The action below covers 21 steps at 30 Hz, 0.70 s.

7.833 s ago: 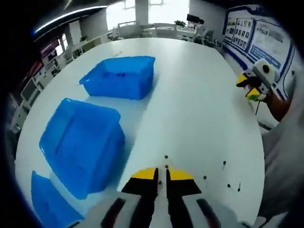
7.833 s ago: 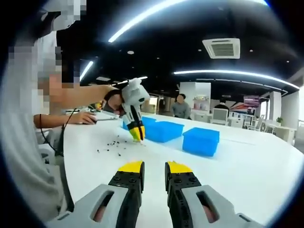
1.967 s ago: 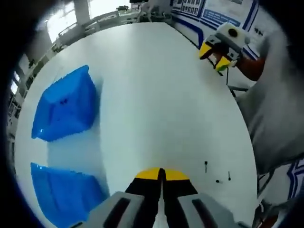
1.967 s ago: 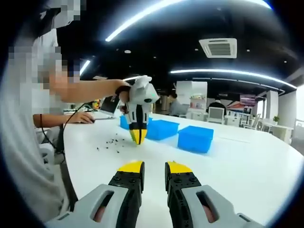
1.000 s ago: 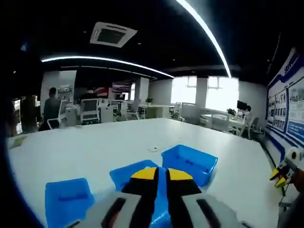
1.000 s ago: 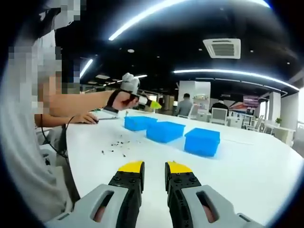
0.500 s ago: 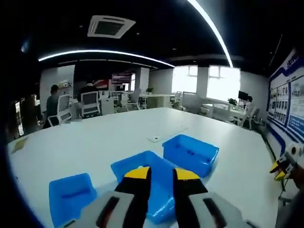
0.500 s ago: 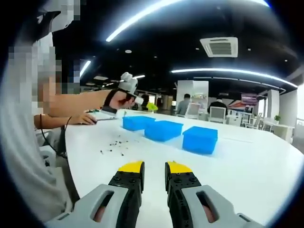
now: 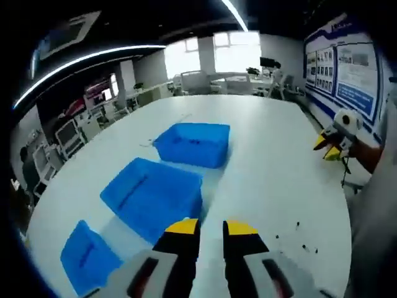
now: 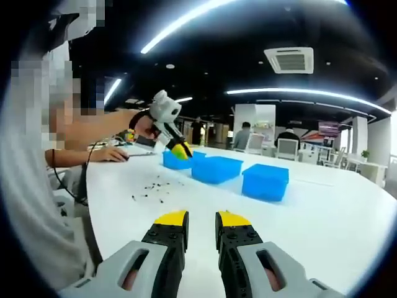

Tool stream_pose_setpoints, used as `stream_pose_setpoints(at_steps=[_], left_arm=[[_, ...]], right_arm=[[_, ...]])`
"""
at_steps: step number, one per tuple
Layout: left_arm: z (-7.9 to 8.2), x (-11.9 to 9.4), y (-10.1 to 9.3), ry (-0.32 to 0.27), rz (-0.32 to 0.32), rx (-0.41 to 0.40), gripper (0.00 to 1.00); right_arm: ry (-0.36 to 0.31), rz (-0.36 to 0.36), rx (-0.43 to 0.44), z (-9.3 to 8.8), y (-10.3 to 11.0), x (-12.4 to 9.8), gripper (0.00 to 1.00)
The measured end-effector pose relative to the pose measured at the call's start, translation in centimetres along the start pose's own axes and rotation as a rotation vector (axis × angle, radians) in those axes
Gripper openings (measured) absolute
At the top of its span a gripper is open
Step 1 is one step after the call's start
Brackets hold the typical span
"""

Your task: Pick up the resistors one by one and place each resistor into its matching bin, sorting the parts by color and model until every resistor is separated into the correct bin for its type

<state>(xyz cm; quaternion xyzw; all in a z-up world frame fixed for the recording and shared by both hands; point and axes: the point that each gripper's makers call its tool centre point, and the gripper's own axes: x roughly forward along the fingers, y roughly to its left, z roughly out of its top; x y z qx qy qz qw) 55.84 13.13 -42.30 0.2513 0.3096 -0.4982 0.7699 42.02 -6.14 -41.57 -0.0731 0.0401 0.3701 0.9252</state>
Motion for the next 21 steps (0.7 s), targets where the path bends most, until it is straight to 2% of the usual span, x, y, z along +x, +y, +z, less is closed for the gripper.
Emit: stream_pose_setpoints(at_steps=[3, 7, 11, 19, 21], left_arm=[[-1.1, 0.5, -1.1, 0.081, -0.086, 0.051, 0.17], [-2.3, 1.1, -1.3, 0.165, -0.168, 0.11, 0.17], [-2.4, 1.8, -1.4, 0.201, -0.204, 0.109, 0.17], [-4.3, 2.8, -1.3, 0.343, -0.235, 0.185, 0.14], [-4.4, 3.0, -1.4, 0.35, -0.239, 0.189, 0.13]], right_arm=[[0.0, 0.004, -0.001, 0.0, 0.1, 0.1, 0.2], [0.002, 0.002, -0.006, 0.0, 0.2, -0.1, 0.2], [0.006, -0.011, -0.001, -0.2, -0.2, -0.5, 0.2], [0.01, -0.023, 0.004, -0.4, -0.5, -0.7, 0.2], [0.01, -0.025, 0.007, -0.5, -0.6, -0.7, 0.2]])
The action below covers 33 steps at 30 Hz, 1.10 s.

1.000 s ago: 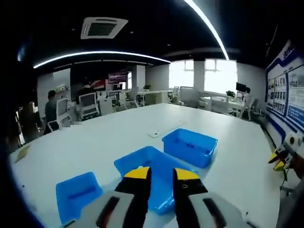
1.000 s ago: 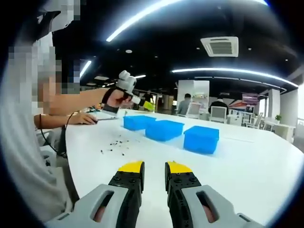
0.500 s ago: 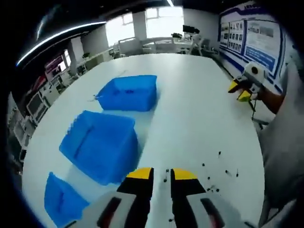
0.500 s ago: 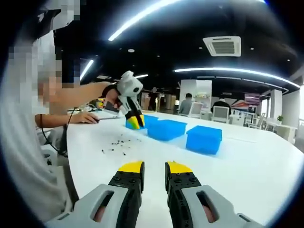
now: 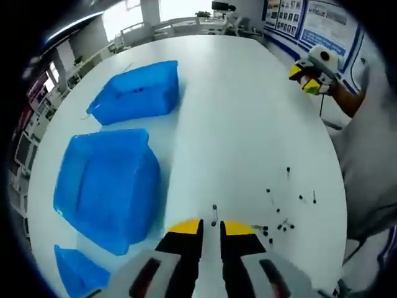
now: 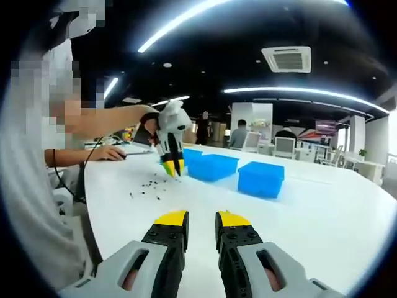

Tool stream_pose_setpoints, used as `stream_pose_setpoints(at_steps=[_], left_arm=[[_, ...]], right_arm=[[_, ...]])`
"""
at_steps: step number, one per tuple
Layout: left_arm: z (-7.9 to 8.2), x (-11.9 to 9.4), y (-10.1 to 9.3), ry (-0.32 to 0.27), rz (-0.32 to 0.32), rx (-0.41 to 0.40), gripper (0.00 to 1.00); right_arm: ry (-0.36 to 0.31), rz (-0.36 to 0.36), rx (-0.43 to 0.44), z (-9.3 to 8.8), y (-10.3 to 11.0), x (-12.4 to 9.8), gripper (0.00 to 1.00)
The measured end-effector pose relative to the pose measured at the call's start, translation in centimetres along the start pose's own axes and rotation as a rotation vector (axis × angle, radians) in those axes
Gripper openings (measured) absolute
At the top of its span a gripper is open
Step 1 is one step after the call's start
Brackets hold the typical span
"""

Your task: Pick up the resistors one by one and place each resistor into its matching bin, sorting the parts by color and model until every resistor is separated into the correct bin for its type

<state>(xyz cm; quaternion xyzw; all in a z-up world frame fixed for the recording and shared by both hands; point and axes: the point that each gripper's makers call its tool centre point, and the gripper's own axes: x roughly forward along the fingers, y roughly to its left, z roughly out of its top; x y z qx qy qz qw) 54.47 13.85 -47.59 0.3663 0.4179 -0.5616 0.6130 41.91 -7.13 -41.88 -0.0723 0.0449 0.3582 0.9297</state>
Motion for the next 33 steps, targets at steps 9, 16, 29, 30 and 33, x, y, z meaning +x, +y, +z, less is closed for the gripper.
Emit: stream_pose_setpoints(at_steps=[9, 16, 29, 30, 33], left_arm=[[-0.3, 0.5, -0.5, 0.016, -0.043, -0.012, 0.07], [-0.7, -0.3, -0.4, 0.002, -0.033, -0.041, 0.06], [2.5, -4.9, -1.2, -0.252, -0.053, -0.072, 0.06], [2.8, -5.1, -1.3, -0.278, -0.057, -0.071, 0.06], [4.0, -5.6, -1.5, -0.357, -0.081, -0.092, 0.06]], right_arm=[[0.003, -0.005, 0.006, -0.2, -0.1, 0.1, 0.2], [0.0, -0.004, 0.01, -0.2, -0.1, 0.3, 0.2], [-0.007, 0.007, 0.005, 0.0, 0.3, 0.3, 0.2], [-0.007, 0.007, 0.004, 0.0, 0.3, 0.3, 0.2], [-0.008, 0.003, 0.004, 0.1, 0.3, 0.1, 0.2]])
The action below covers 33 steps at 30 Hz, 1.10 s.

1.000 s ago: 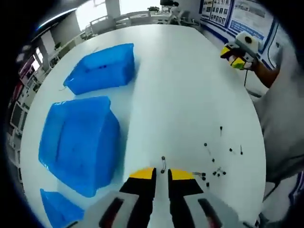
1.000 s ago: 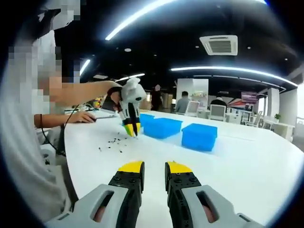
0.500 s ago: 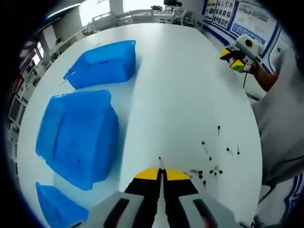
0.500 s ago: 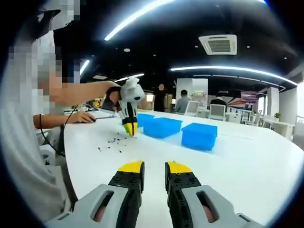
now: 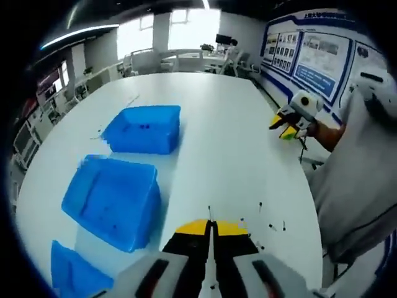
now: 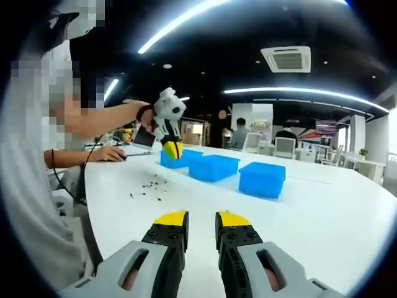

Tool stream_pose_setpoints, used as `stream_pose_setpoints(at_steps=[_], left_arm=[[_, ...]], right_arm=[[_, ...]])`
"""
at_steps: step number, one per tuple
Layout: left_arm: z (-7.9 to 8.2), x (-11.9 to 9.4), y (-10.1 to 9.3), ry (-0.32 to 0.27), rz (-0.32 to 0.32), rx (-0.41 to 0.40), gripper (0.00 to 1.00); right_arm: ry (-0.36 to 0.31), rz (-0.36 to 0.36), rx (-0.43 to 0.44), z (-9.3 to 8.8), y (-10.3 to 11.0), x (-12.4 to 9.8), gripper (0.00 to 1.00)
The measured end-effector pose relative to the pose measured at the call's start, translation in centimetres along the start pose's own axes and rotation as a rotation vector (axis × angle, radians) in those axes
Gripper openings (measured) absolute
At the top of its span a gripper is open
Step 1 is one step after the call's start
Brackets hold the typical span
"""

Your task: Pick up the resistors one by one and place each resistor into its matching bin, sorting the parts by color and model until every resistor is separated into the correct bin for its type

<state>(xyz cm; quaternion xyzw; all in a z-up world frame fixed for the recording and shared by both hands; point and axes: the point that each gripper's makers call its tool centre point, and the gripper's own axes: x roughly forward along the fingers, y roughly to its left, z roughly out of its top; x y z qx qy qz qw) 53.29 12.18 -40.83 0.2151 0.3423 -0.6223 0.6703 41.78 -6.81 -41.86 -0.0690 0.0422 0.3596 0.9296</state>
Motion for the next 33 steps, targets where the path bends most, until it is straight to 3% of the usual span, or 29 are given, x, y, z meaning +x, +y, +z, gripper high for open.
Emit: stream_pose_setpoints(at_steps=[3, 5, 6, 7, 9, 11, 12, 13, 14, 15, 17, 20, 24, 27, 29, 30, 33], left_arm=[[-0.7, 0.6, -0.3, 0.038, -0.011, -0.002, 0.06], [-2.6, 1.2, 0.7, 0.145, 0.061, -0.008, 0.06], [-4.6, 1.2, 1.5, 0.275, 0.113, 0.014, 0.06], [-5.5, 1.8, 1.1, 0.315, 0.09, 0.02, 0.06], [-6.1, 3.1, 0.6, 0.338, 0.079, -0.012, 0.06], [-3.7, 4.6, -2.3, 0.16, -0.075, -0.053, 0.06], [-3.3, 4.7, -2.4, 0.132, -0.085, -0.102, 0.06], [-3.7, 4.9, -2.1, 0.153, -0.062, -0.14, 0.06], [-3.8, 5.1, -2.3, 0.136, -0.097, -0.147, 0.06], [-3.8, 5.1, -2.0, 0.123, -0.085, -0.192, 0.06], [-4.6, 4.8, -1.6, 0.166, -0.047, -0.14, 0.06], [-3.4, 4.0, -1.3, 0.12, -0.009, -0.121, 0.06], [-0.8, 1.7, 1.1, 0.023, 0.11, -0.078, 0.06], [2.3, -0.7, 4.2, -0.131, 0.255, -0.08, 0.06], [3.7, -2.1, 5.9, -0.228, 0.325, -0.128, 0.06], [4.0, -2.7, 6.6, -0.25, 0.359, -0.142, 0.07], [3.8, -3.5, 8.4, -0.237, 0.474, -0.145, 0.09]], right_arm=[[-0.001, -0.006, 0.001, 0.0, -0.1, -0.3, 0.2], [0.0, -0.009, 0.0, 0.0, -0.2, -0.4, 0.2], [0.001, -0.01, 0.0, 0.0, -0.2, -0.4, 0.2], [0.001, -0.011, -0.001, 0.0, -0.2, -0.4, 0.2], [-0.002, -0.012, 0.001, 0.0, -0.2, -0.4, 0.2], [-0.003, -0.012, -0.003, 0.1, -0.2, -0.4, 0.2], [-0.004, -0.011, -0.002, 0.1, -0.2, -0.4, 0.2], [-0.006, -0.01, 0.001, 0.1, -0.1, -0.3, 0.2], [-0.006, -0.009, 0.002, 0.1, 0.0, -0.3, 0.2], [-0.005, -0.007, 0.001, 0.1, 0.1, -0.3, 0.2], [-0.003, -0.001, -0.002, 0.1, 0.3, -0.3, 0.2], [-0.001, -0.003, -0.001, 0.0, 0.2, -0.5, 0.2], [0.004, -0.015, 0.004, -0.2, -0.2, -0.6, 0.2], [-0.002, -0.013, 0.003, 0.0, -0.1, -0.5, 0.2], [-0.004, -0.008, 0.0, 0.1, 0.0, -0.4, 0.2], [-0.004, -0.005, -0.001, 0.1, 0.1, -0.3, 0.2], [-0.003, -0.001, -0.002, 0.1, 0.2, -0.2, 0.2]])
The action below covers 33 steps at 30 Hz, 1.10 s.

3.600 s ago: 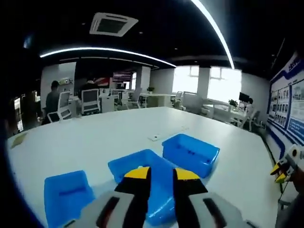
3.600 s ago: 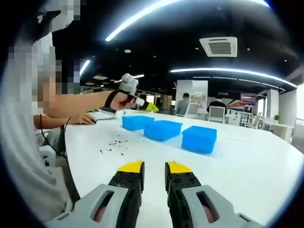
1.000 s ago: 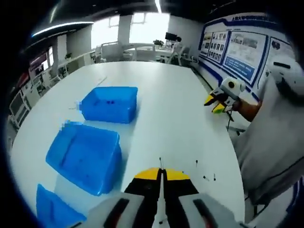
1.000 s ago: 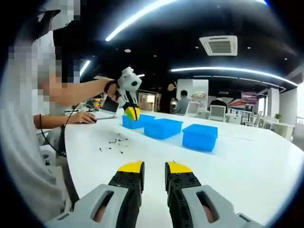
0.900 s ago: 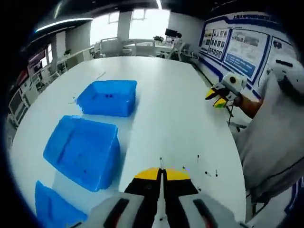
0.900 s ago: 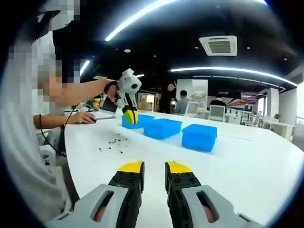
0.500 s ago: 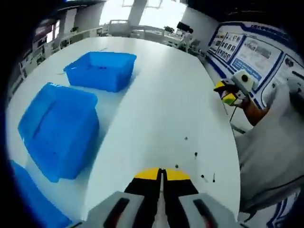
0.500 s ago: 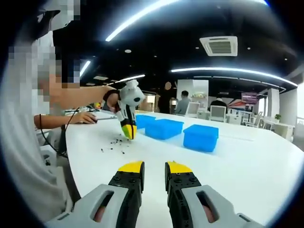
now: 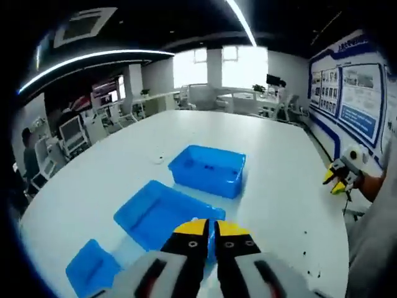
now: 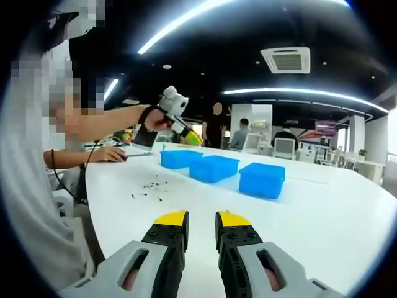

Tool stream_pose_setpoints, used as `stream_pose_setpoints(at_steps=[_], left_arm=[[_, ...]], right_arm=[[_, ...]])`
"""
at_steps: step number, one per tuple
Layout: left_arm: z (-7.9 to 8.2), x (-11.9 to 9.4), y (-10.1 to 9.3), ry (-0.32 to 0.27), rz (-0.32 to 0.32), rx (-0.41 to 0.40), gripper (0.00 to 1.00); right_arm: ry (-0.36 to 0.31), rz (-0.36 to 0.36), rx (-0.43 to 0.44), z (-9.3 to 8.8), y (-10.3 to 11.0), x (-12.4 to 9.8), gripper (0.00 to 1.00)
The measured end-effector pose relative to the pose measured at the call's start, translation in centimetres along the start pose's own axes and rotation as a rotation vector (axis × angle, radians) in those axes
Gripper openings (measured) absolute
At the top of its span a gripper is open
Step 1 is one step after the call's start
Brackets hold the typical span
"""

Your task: Pick up the resistors one by one and place each resistor into its matching bin, sorting the parts by color and model until every resistor is separated into the correct bin for its type

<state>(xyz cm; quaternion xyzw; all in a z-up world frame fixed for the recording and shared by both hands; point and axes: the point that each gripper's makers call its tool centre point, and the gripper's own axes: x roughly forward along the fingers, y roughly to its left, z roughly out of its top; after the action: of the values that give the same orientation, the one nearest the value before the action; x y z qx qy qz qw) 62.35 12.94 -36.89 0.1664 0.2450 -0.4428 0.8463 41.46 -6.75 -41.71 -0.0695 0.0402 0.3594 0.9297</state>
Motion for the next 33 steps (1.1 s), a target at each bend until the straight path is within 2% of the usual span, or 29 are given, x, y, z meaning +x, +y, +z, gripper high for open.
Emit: stream_pose_setpoints(at_steps=[2, 4, 6, 11, 16, 19, 21, 22, 23, 24, 25, 26, 28, 33], left_arm=[[0.5, 0.1, 0.5, -0.022, 0.055, 0.079, 0.08], [1.1, 0.1, 1.0, -0.043, 0.114, 0.085, 0.09], [1.4, 0.0, 1.2, -0.052, 0.131, 0.089, 0.13], [2.1, -0.3, 0.8, -0.061, 0.116, 0.092, 0.13], [1.6, 0.0, -0.6, -0.028, 0.059, 0.136, 0.13], [0.5, 0.5, -3.7, 0.025, -0.067, 0.275, 0.13], [-0.1, 0.8, -6.9, 0.031, -0.199, 0.32, 0.13], [-0.2, 0.9, -8.0, 0.032, -0.242, 0.327, 0.13], [-0.8, 1.0, -9.5, 0.063, -0.291, 0.372, 0.13], [-1.5, 1.4, -10.4, 0.108, -0.322, 0.442, 0.13], [-1.9, 1.5, -11.1, 0.133, -0.345, 0.472, 0.13], [-2.3, 1.8, -12.5, 0.165, -0.392, 0.537, 0.13], [-2.7, 2.2, -14.6, 0.199, -0.456, 0.637, 0.13], [-3.7, 2.9, -18.9, 0.281, -0.602, 0.8, 0.13]], right_arm=[[0.0, -0.001, 0.0, 0.0, -0.1, -0.1, 0.2], [0.001, -0.005, 0.001, 0.0, -0.2, -0.2, 0.2], [0.002, -0.01, 0.003, 0.0, -0.3, -0.3, 0.2], [0.005, -0.01, 0.001, 0.0, -0.3, -0.3, 0.2], [0.003, -0.01, 0.003, -0.1, -0.3, -0.1, 0.2], [0.002, -0.009, 0.004, -0.1, -0.2, -0.1, 0.2], [0.004, -0.006, 0.002, -0.1, -0.1, -0.1, 0.2], [0.005, -0.006, 0.001, -0.1, -0.1, -0.1, 0.2], [0.007, -0.005, 0.003, -0.2, -0.1, -0.1, 0.2], [0.01, -0.006, 0.005, -0.3, -0.1, -0.1, 0.2], [0.011, -0.007, 0.004, -0.4, -0.1, -0.1, 0.2], [0.011, -0.008, 0.003, -0.4, -0.2, -0.1, 0.2], [0.009, -0.012, 0.002, -0.4, -0.3, -0.2, 0.2], [0.003, -0.03, 0.007, -0.4, -0.9, -0.7, 0.2]])
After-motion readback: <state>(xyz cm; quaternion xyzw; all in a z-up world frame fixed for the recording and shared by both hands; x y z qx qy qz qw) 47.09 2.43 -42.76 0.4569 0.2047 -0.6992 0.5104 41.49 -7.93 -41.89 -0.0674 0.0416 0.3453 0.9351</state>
